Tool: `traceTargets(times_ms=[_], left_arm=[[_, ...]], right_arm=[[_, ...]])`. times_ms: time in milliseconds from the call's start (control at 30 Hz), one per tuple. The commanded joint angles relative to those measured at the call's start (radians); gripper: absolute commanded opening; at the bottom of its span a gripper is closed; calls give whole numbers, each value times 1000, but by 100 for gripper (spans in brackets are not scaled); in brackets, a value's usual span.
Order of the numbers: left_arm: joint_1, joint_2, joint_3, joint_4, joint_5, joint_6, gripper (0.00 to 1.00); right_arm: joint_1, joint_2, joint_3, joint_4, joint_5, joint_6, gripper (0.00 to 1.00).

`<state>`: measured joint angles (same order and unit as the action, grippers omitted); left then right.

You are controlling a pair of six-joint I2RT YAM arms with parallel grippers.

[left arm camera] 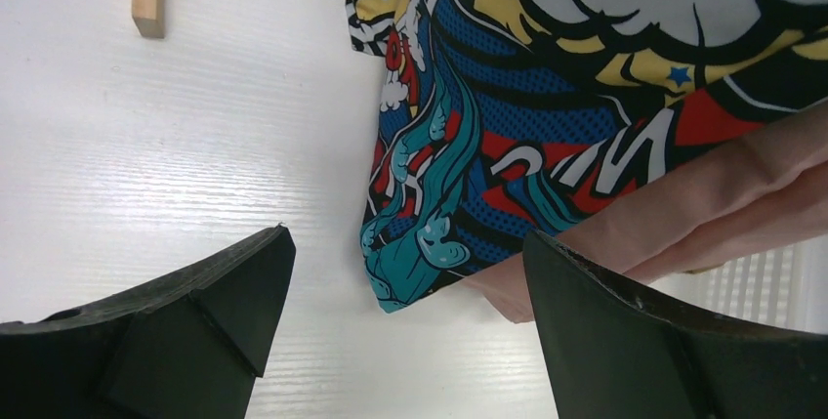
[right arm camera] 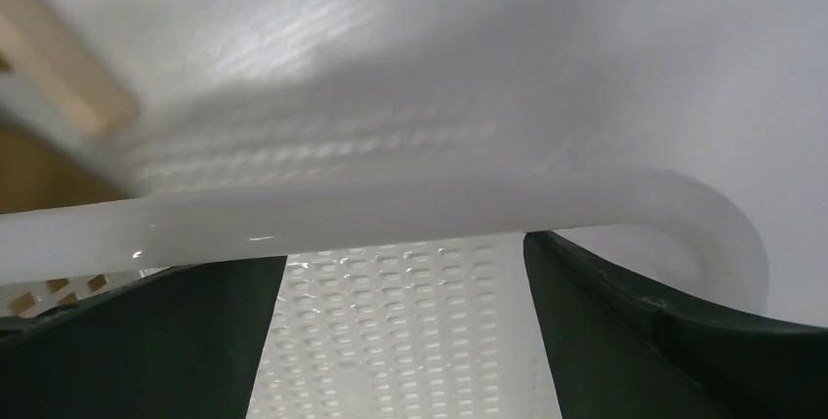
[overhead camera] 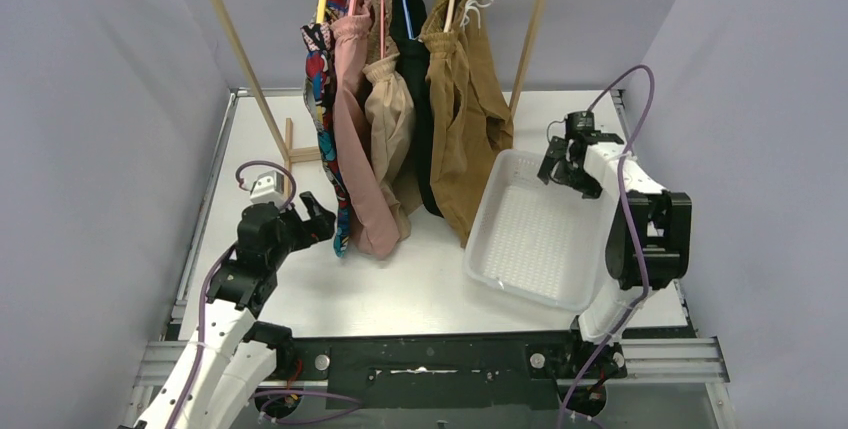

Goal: Remove the shorts from the hanger
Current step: Move the basket to the center of the board.

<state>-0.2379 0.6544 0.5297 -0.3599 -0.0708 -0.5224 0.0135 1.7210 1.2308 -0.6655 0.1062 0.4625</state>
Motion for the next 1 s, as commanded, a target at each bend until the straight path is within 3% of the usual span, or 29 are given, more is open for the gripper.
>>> traceTargets(times_ms=[0,100,167,267,367,500,667,800,967], left_arm=[[5,-25,-8,81,72,22,89],[5,-21,-16,90,85,23,89],[1,-12,-18,94,99,25,89],[-11,8,-12,84,91,33,89],[-32,54,9,64,57,40,89],[-85,129,48,47,-21,58,89],[-109,95,67,-9,-59,49,89],[-124,1,37,-10,-141,17,89],[-129,-123,20,-16,-203,-5,89]], right_arm=[[-90,106,201,70,137,-136,98],[-111,238,406,30,172,-272,98],[-106,320,538,7,293,-353,100],[-83,355,588,57,394,-511,99],[-37,337,668,-74,399,-472,98],[71,138,518,-133,291,-239,98],[252,-151,170,38,26,56,99],[415,-263,-3,89,135,169,100],[458,-307,-89,3,140,189,96]])
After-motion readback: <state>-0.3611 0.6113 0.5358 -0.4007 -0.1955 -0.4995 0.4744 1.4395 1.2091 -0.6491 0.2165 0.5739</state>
